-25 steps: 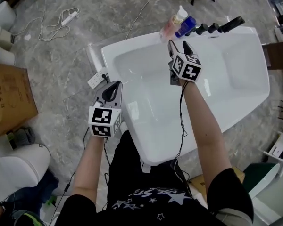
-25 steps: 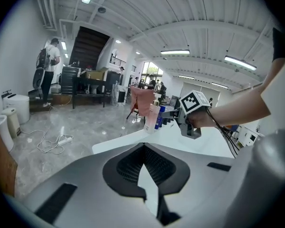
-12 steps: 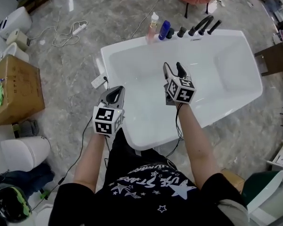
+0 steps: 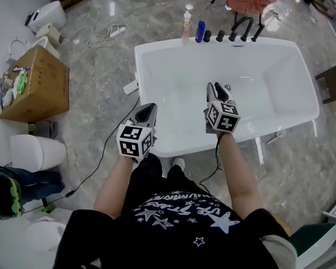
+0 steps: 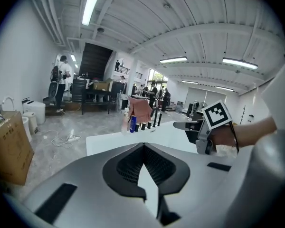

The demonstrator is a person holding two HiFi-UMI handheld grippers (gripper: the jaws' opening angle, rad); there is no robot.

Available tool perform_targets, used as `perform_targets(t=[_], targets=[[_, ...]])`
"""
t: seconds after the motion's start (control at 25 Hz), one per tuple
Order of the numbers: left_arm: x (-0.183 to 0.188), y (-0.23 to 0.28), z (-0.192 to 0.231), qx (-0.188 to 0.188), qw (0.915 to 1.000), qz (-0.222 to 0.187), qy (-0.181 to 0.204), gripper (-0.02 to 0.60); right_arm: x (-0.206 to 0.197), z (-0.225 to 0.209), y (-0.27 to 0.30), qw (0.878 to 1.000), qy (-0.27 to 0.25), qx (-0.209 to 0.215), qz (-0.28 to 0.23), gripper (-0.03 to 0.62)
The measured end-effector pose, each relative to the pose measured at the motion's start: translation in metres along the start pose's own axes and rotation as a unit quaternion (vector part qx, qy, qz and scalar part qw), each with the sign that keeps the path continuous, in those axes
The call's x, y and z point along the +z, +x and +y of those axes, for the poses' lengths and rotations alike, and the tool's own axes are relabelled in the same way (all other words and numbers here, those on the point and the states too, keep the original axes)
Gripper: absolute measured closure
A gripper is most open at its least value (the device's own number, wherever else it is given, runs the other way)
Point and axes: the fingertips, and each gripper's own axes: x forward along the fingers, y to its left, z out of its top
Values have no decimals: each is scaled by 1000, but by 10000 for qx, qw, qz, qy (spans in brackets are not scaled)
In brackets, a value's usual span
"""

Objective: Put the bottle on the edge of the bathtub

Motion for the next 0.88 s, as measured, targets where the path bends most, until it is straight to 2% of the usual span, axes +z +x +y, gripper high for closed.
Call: perform_targets(t=[0.12,0.24,0.32,0.48,0.68,0.88], targets=[[-5,-14,-20,-63,9999,-30,98,566,-2,4,-26,9999,31,-38,-153,544],[-11,-26,-27,-52,9999,-84,-86,566,-7,11,-48,9993,-17,-97,-370,577],[-18,-34,-32,-72,9998,-82,-184,566,-12,17,-59,9989,-100,-107,-452,578],[-34,-66,-34,-89,9998,-68,-148,566,-27,39,-80,9993,-265,-68,-264,579],[-46,-118,-16,57,9993,-186,-324,566,-32,82,-111,9986,-436,41,-307,579],[-60,-166,-5,106,9992,-276,-262,566,-45,126,-152,9981,-468,165,-363,580]])
